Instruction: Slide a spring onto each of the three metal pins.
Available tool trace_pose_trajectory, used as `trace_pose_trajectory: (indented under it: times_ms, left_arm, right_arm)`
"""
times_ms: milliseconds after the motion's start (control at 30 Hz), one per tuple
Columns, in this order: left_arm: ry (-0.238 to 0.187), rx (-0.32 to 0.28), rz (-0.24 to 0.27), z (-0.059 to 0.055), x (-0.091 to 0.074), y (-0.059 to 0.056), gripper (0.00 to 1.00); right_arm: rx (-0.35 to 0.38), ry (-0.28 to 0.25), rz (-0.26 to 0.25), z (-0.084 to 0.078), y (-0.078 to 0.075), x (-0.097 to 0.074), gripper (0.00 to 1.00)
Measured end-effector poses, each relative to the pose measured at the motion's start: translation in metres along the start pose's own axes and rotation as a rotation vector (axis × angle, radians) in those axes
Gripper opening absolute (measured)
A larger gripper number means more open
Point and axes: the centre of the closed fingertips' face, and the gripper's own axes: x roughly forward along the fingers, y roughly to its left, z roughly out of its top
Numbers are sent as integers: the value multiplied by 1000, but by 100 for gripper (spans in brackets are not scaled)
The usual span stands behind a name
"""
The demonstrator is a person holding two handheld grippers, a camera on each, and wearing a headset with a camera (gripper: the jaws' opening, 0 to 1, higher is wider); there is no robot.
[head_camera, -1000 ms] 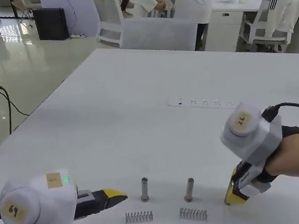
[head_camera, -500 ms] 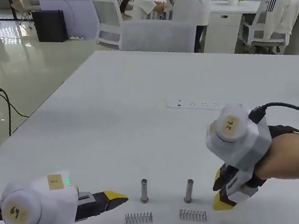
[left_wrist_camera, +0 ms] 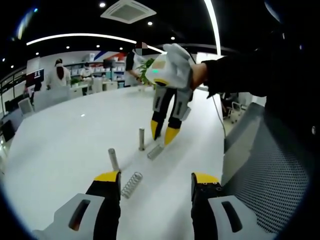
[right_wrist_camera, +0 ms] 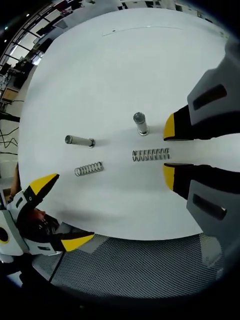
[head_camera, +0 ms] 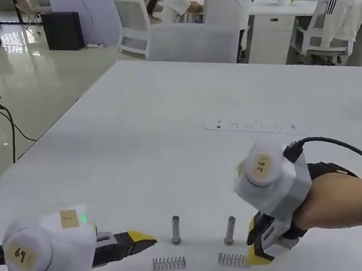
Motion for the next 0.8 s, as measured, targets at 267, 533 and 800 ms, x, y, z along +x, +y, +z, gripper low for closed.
trace_pose_trajectory:
  times_ms: [267, 533, 800]
  left_arm:
    - [7, 0, -4, -2, 0, -1, 50]
    - [11, 0, -10, -3, 1, -2, 49]
    - [13, 2, -15, -3, 2, -4, 48]
  right_arm:
    - [-30, 35, -1, -2, 2, 11, 12]
    - [-37, 60, -3, -6, 2, 17, 9]
    - [-23, 59, -7, -6, 2, 17, 8]
